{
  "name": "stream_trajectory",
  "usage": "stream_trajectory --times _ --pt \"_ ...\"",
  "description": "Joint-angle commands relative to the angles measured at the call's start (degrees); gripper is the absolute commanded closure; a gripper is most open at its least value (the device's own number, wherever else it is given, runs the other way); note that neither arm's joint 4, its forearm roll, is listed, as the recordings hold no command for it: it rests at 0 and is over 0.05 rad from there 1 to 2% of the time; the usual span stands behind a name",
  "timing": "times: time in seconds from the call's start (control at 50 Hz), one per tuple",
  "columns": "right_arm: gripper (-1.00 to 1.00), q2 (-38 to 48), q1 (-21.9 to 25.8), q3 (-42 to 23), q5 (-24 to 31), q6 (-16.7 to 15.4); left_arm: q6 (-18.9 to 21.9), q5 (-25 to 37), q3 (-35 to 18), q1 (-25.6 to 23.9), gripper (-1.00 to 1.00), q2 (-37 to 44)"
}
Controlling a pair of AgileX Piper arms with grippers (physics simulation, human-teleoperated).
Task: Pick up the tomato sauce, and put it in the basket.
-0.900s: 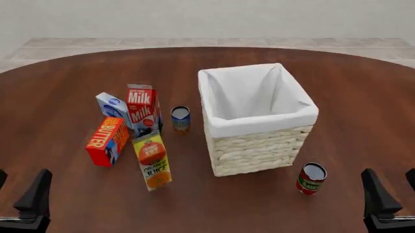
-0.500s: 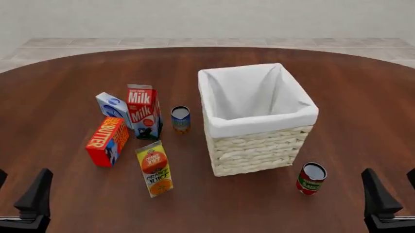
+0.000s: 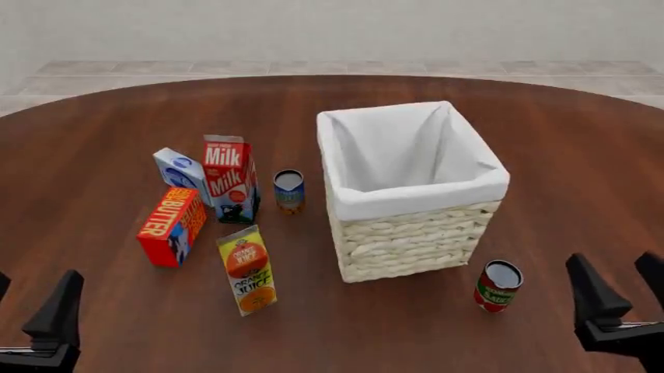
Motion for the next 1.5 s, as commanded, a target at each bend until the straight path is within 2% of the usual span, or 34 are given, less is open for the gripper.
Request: stream_trajectory --times 0.02,0.12,0.16,0.22,0.3,0.4,0.46,0.48,0.5,0.66,0.74,0.86,1.02,1.26,1.5 --pt "-1.0 11.8 3.4 -8.7 3.4 0.9 0.3 -0.3 0.1 0.1 -1.0 -0.1" --pt "-1.0 14.0 5.3 -14.2 8.7 0.9 0.1 -0.1 0.1 0.1 -1.0 -0.1" --pt "-1.0 16.9 5.9 -15.0 9.4 2.9 0.0 0.0 0.0 0.1 -1.0 0.1" --pt "-1.0 19.7 7.2 -16.1 10.9 2.0 0.2 -0.2 0.1 0.1 -1.0 -0.1" --pt "-1.0 25.6 10.3 -18.5 14.0 4.2 0.2 -0.2 0.0 0.1 -1.0 -0.1" --pt "-1.0 28.6 9.8 -21.6 16.7 2.3 0.3 -0.2 0.1 0.1 -1.0 -0.1" --pt "-1.0 32.2 10.0 -23.5 18.6 2.6 0.2 -0.1 0.1 0.1 -1.0 -0.1" --pt "-1.0 32.1 10.7 -23.7 18.8 4.2 0.3 -0.3 0.0 0.1 -1.0 0.0" --pt "-1.0 33.0 9.8 -24.5 19.5 2.4 0.2 -0.5 -0.2 0.1 -1.0 0.5" --pt "-1.0 35.7 8.9 -28.1 23.7 1.1 0.3 -0.2 0.0 0.1 -1.0 -0.1" --pt "-1.0 37.8 6.9 -29.2 24.2 -1.5 0.2 -0.2 -0.2 0.1 -1.0 0.2" --pt "-1.0 41.3 6.1 -30.9 24.4 -0.4 0.3 -0.1 0.1 0.1 -1.0 -0.1" --pt "-1.0 43.5 3.9 -30.8 25.5 -1.9 0.1 0.0 0.0 0.1 -1.0 -0.1" --pt "-1.0 46.0 3.8 -30.0 26.4 -1.1 0.2 -0.3 0.0 0.1 -1.0 0.1" --pt "-1.0 47.5 3.7 -29.6 27.1 -2.5 0.1 -0.2 0.0 0.1 -1.0 0.1"
